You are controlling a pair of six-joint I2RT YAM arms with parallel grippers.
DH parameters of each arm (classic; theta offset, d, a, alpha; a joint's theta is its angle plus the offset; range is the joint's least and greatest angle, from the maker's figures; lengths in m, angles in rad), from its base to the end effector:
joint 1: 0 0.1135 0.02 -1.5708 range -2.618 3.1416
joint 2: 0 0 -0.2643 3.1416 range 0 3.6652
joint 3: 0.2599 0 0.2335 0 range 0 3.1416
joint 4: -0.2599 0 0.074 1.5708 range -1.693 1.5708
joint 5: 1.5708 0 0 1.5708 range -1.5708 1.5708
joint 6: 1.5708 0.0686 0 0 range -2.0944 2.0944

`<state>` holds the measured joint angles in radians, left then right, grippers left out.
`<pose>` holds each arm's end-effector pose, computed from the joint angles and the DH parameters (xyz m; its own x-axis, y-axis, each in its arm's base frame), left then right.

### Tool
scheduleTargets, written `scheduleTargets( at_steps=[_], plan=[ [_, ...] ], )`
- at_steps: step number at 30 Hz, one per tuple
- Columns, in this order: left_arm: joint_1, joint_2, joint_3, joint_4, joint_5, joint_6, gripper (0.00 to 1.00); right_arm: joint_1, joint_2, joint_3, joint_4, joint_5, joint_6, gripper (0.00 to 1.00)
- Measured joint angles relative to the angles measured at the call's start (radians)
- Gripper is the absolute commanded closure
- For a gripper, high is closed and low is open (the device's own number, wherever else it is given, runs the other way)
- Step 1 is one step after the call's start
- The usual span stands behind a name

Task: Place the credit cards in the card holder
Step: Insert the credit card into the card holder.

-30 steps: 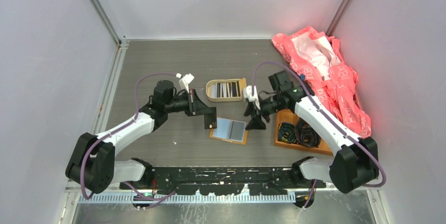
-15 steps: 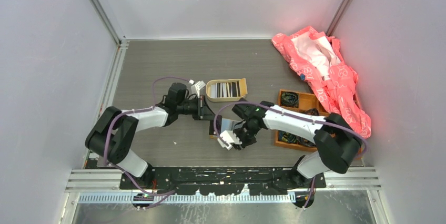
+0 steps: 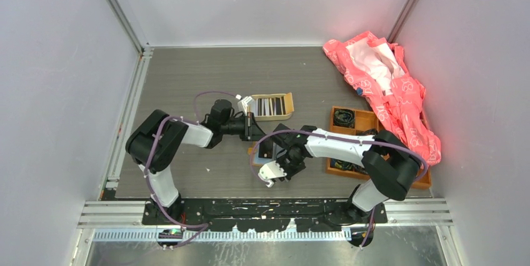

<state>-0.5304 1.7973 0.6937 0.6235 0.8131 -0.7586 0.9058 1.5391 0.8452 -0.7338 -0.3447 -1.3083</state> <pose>0.2698 -0.2160 0.1406 -0.9106 -0.0140 -0.4129 0.3817 0.3544 -0.8537 0.1319 0.2057 0.1423 0.5855 -0.7264 -0.3600 -0.7897 -0.6113 -0.0509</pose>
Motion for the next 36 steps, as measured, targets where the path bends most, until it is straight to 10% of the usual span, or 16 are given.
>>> scheduleTargets(
  at_steps=[36],
  plan=[
    [-0.05, 0.11, -0.168, 0.387, -0.207, -0.24, 1.0, -0.163, -0.03, 0.049, -0.106, -0.068, 0.024, 0.83]
  ],
)
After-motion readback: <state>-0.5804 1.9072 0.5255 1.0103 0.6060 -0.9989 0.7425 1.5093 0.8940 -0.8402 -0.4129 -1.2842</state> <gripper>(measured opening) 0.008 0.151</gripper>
